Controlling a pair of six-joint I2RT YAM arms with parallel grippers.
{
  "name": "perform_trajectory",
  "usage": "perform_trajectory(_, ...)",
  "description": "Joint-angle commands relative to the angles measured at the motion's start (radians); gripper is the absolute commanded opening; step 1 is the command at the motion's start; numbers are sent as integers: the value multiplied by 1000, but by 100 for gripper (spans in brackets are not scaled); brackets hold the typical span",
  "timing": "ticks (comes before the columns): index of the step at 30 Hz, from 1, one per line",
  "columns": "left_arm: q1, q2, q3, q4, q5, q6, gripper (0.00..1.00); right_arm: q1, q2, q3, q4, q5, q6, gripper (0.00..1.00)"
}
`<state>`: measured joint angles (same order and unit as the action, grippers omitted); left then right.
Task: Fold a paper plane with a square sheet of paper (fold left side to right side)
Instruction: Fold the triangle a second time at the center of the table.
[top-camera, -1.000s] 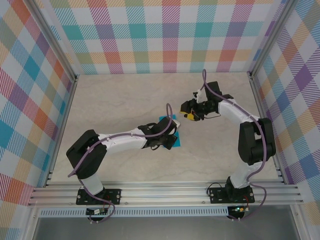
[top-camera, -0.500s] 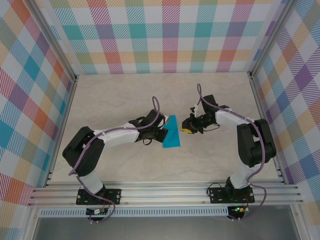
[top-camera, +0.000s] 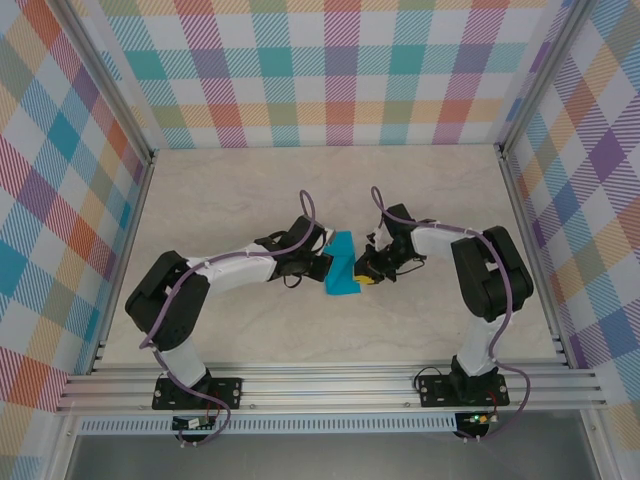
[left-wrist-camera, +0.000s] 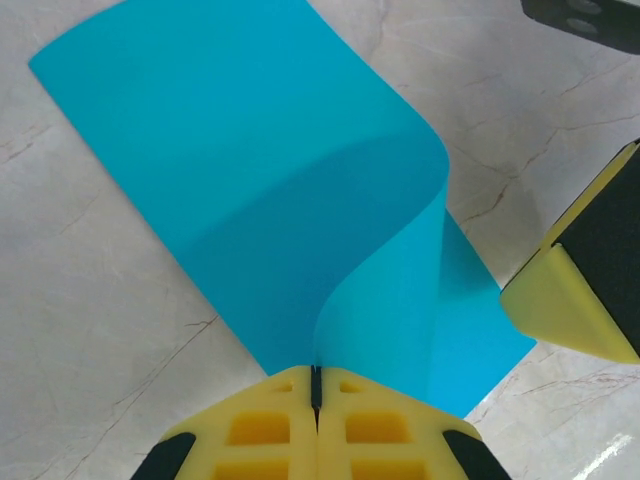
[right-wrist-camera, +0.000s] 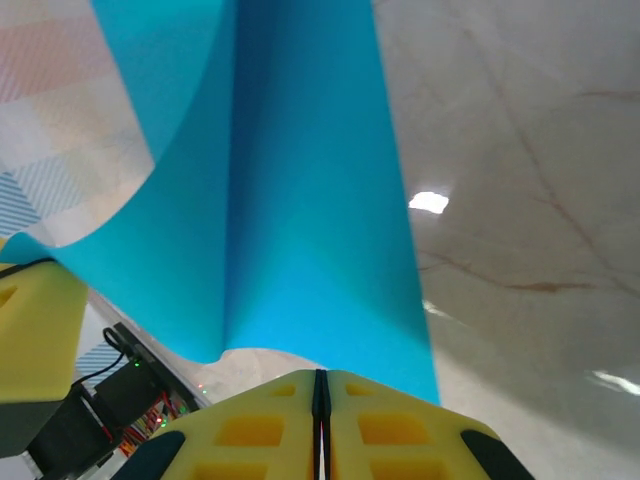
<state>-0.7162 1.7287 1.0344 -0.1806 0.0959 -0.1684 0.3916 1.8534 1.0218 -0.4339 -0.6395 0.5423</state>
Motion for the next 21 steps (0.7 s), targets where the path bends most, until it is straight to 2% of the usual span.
perform_trajectory(1,11,32,12,-8,-4,-14,0,7,25,-16,1,26,1,9)
perform_trajectory(21,32,110,50,0,-7,-10,0,21,67,-8,-39,54,-33,10)
